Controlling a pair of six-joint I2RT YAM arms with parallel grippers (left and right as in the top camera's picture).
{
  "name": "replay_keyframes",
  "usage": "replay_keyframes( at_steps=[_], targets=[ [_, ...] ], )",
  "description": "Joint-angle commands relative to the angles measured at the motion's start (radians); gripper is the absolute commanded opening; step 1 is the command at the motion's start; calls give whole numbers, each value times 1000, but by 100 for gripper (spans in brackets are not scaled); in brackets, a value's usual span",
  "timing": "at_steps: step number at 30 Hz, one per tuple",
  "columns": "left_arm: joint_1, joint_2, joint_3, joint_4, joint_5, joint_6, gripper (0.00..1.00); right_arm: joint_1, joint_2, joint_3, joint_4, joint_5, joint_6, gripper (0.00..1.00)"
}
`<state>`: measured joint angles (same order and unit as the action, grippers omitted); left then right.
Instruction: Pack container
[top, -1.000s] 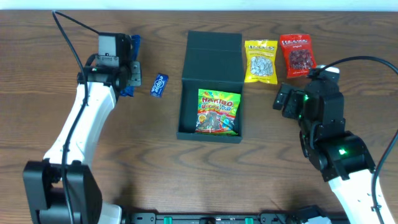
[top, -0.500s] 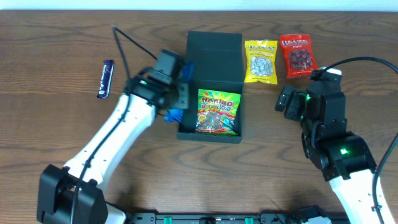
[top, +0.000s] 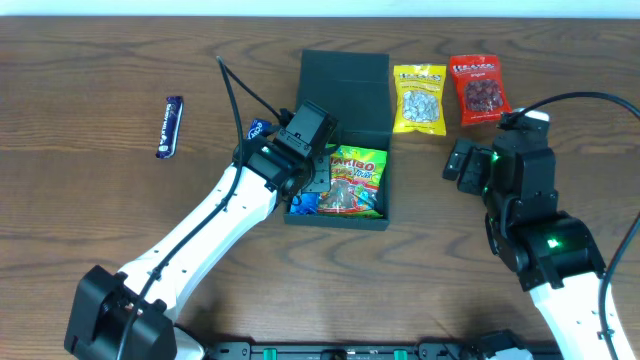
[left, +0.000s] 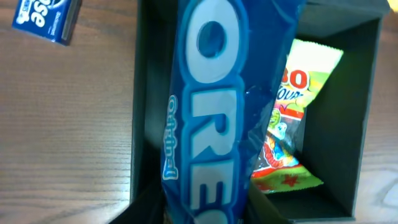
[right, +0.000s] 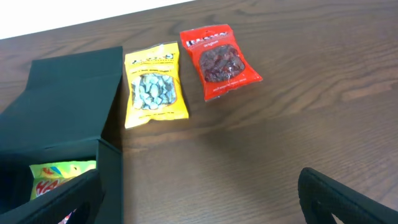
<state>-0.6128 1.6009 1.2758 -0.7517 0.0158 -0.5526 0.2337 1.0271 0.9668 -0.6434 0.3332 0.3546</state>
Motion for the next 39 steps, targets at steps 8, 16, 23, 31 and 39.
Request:
replay_keyframes(
  at_steps=[8,16,23,31,39],
  targets=[
    [-3,-19,8,31,-26,-42,64,-7,-9,15,-3,6,-12,99],
    [-1,-19,8,54,-30,-17,64,-7,-8,15,-7,6,-12,99],
    [3,-19,8,54,-117,30,66,-7,63,14,27,-3,-12,99],
    [64,-19,8,56,-127,60,72,-45,230,14,190,-66,-14,99],
    [171,-19,8,57,-127,60,75,-176,333,15,370,-140,-100,99]
  ],
)
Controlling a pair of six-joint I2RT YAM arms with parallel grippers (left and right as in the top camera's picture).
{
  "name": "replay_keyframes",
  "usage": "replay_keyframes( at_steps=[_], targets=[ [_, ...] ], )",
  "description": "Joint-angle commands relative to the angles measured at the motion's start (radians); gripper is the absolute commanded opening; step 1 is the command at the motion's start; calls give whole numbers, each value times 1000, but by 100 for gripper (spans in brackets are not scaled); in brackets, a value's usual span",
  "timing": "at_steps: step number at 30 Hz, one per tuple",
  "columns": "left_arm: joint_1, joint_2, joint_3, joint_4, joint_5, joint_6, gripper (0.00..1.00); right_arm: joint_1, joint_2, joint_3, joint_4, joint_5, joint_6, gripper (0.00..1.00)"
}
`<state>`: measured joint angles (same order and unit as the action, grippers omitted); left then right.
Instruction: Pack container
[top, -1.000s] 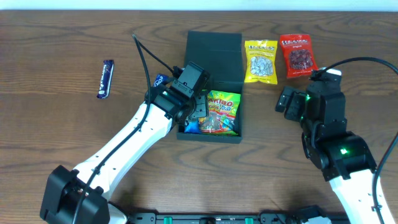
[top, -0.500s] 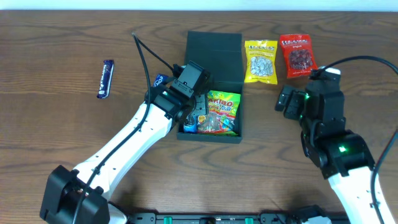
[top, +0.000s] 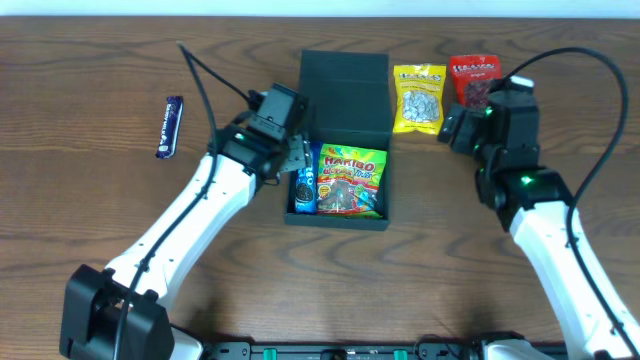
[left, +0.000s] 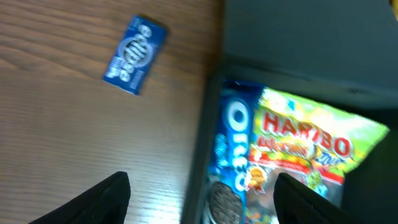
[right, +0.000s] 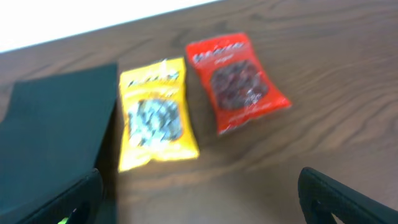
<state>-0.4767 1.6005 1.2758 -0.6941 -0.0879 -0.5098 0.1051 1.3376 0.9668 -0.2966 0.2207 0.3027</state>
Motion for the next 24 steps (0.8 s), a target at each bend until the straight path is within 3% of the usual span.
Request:
replay_keyframes(
  at_steps=[1,13,20,24],
  targets=[
    [46,-19,8,0,-24,17,75,-68,36,15,44,-35,-60,99],
    [113,-19,9,56,-24,18,76,-223,229,15,309,-53,-144,99],
    [113,-19,9,67,-23,18,76,-242,403,20,555,-87,-166,99],
    [113,-19,9,67,-23,18,77,-242,494,70,600,-87,-170,99]
  ],
)
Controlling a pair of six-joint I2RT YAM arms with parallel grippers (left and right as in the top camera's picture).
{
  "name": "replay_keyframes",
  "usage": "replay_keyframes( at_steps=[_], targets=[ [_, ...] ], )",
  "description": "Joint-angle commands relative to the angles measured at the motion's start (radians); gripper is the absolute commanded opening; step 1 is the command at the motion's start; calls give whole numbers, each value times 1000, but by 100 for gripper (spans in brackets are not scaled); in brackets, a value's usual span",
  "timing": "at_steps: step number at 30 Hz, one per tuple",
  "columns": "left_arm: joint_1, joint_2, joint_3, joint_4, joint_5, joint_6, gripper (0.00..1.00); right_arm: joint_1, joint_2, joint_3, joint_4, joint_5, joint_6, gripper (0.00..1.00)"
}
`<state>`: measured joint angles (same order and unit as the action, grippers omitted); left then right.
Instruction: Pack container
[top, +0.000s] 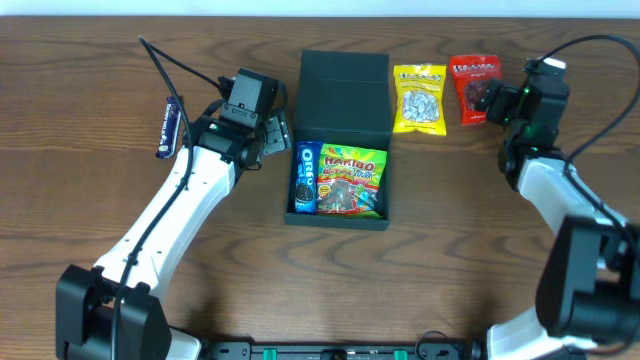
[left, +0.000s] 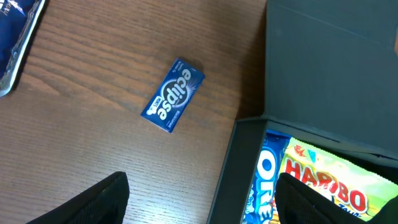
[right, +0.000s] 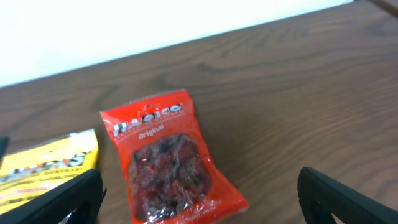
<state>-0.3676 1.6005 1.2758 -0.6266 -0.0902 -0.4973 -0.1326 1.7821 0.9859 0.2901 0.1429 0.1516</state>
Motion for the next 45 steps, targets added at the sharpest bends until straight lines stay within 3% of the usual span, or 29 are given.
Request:
replay_keyframes(
  at_steps=[1,12,24,33,36,39,45],
  targets=[
    [3,-19,9,-1,-21,5,77,-5,76,72,13,-9,-19,99],
    [3,-19,9,-1,-16,4,77,-5,331,298,4,-16,-19,98],
    [3,-19,9,0,-14,4,80,-5,431,353,-69,-46,-18,92],
    [3,-19,9,0,-14,5,81,-5,431,353,-109,-46,-18,66],
    [4,-19,9,0,-18,5,88,-5,431,353,-120,-46,-18,56],
    [6,-20,10,0,-18,5,98,-5,431,353,-130,-46,-18,40],
    [9,-48,10,-1,-25,38,95,-5,431,353,-131,-46,-18,25]
  ],
)
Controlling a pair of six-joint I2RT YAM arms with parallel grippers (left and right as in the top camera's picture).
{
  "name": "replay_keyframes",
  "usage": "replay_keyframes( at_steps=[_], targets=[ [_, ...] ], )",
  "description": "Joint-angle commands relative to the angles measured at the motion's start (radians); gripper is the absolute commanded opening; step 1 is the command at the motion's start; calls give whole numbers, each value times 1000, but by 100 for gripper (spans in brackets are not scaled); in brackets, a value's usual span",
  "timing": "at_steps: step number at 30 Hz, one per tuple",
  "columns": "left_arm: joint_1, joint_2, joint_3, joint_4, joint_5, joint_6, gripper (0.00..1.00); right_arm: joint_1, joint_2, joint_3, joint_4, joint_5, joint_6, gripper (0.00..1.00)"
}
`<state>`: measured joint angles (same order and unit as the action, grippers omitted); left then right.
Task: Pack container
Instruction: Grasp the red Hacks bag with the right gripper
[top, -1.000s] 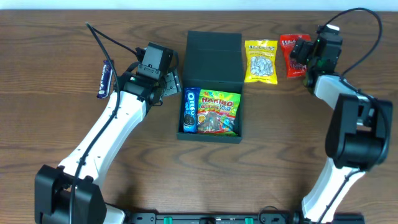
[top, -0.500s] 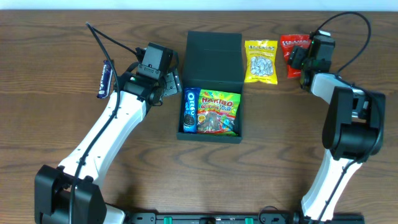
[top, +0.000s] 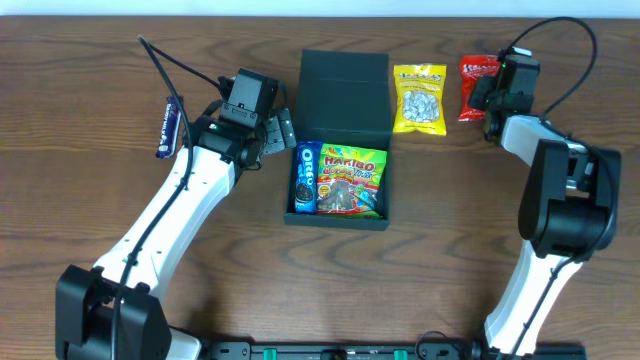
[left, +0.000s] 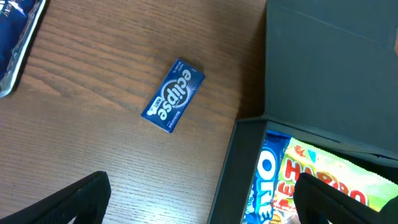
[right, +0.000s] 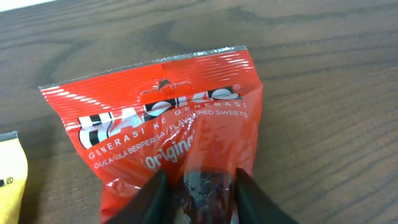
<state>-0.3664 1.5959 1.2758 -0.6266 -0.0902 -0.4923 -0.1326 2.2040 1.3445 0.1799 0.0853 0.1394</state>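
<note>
The black container (top: 342, 75) stands open mid-table with an Oreo pack (top: 305, 178) and a Haribo bag (top: 352, 180) lying inside. My left gripper (top: 272, 130) hovers open beside the container's left wall; in its wrist view the gripper (left: 205, 205) is above bare wood, with a blue Eclipse gum pack (left: 173, 104) ahead. My right gripper (top: 492, 92) is at the back right, shut on the red sweets bag (top: 475, 72). In the right wrist view both fingers (right: 155, 199) pinch the red bag (right: 161, 134) near its lower middle.
A yellow seed bag (top: 419, 98) lies between the container and the red bag. A dark blue bar (top: 170, 126) lies at the far left, its end also showing as a blue wrapper (left: 15, 37). The container's rim (left: 239, 165) stands close to the left gripper.
My right gripper has come down onto the red bag and shut on it. The left gripper stays in place and its fingers stand a little wider apart.
First my left gripper held the Oreo pack over the container and the right stood open beside the container. Then the Oreo lay inside and the left gripper was open, farther left. The right went over the red bag, open, and now grips it.
</note>
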Motion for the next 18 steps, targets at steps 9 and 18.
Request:
replay_keyframes(
  at_steps=[9,18],
  targets=[
    [8,-159,10,-1,-25,146,95,-3,-21,-5,-43,11,-6,1],
    [8,-301,10,-6,-25,330,95,-3,-137,-5,-60,11,-6,1]
  ],
)
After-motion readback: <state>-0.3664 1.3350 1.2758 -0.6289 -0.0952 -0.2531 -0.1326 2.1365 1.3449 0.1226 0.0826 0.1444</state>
